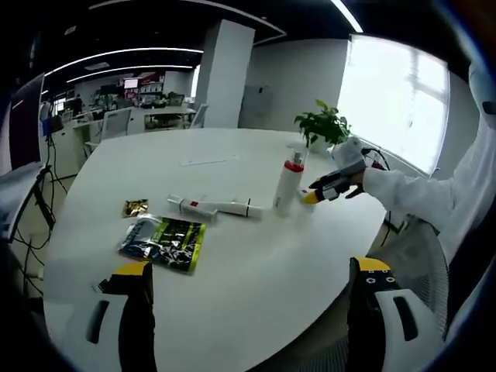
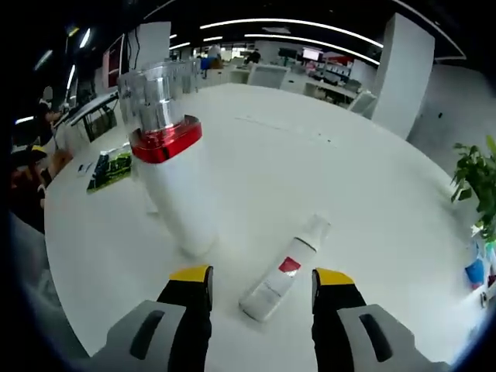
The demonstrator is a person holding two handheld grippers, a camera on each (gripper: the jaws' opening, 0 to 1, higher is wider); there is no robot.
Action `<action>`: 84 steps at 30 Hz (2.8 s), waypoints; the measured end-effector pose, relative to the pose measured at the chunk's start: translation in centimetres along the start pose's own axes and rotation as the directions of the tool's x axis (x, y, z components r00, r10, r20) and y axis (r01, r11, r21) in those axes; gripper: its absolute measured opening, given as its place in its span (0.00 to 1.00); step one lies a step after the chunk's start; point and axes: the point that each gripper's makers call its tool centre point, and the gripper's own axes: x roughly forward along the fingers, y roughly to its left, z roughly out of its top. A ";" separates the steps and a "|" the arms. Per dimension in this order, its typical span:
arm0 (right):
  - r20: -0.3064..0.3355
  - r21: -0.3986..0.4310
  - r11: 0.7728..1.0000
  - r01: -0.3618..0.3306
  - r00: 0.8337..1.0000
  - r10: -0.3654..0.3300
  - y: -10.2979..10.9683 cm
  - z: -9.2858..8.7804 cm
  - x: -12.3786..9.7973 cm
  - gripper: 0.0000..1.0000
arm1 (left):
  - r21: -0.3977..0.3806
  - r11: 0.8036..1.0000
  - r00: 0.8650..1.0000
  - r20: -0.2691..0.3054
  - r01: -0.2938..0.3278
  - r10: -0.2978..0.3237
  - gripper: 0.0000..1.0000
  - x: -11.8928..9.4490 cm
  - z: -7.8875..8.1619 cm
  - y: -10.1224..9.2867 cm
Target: Arrange the skincare products in the storage area until every visible bottle or jar stands upright without overlapping.
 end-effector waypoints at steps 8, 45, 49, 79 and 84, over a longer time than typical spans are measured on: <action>-0.017 0.057 0.998 0.010 1.000 -0.009 -1.1 -0.4 1.3 0.46 | 0.000 1.000 1.000 -0.002 0.002 -0.002 0.99 0.0 -0.1 -0.1; -0.009 0.096 0.995 0.001 1.000 0.000 -1.7 -1.9 2.6 0.15 | 0.022 0.998 0.998 -0.019 0.054 -0.054 0.96 0.9 0.1 -1.7; -0.011 0.092 0.996 -0.011 1.000 0.012 -1.3 -2.3 1.9 0.14 | 0.022 0.998 0.998 -0.013 0.063 -0.063 0.95 1.0 0.2 -1.9; 0.003 0.176 0.981 -0.085 0.996 0.086 1.9 -4.4 -4.2 0.13 | 0.027 0.997 0.997 -0.016 0.077 -0.077 0.92 1.8 0.0 -1.8; 0.043 0.210 0.972 -0.105 0.994 0.099 3.0 -4.0 -5.9 0.13 | 0.029 0.996 0.996 -0.018 0.083 -0.083 0.90 1.8 0.0 -2.0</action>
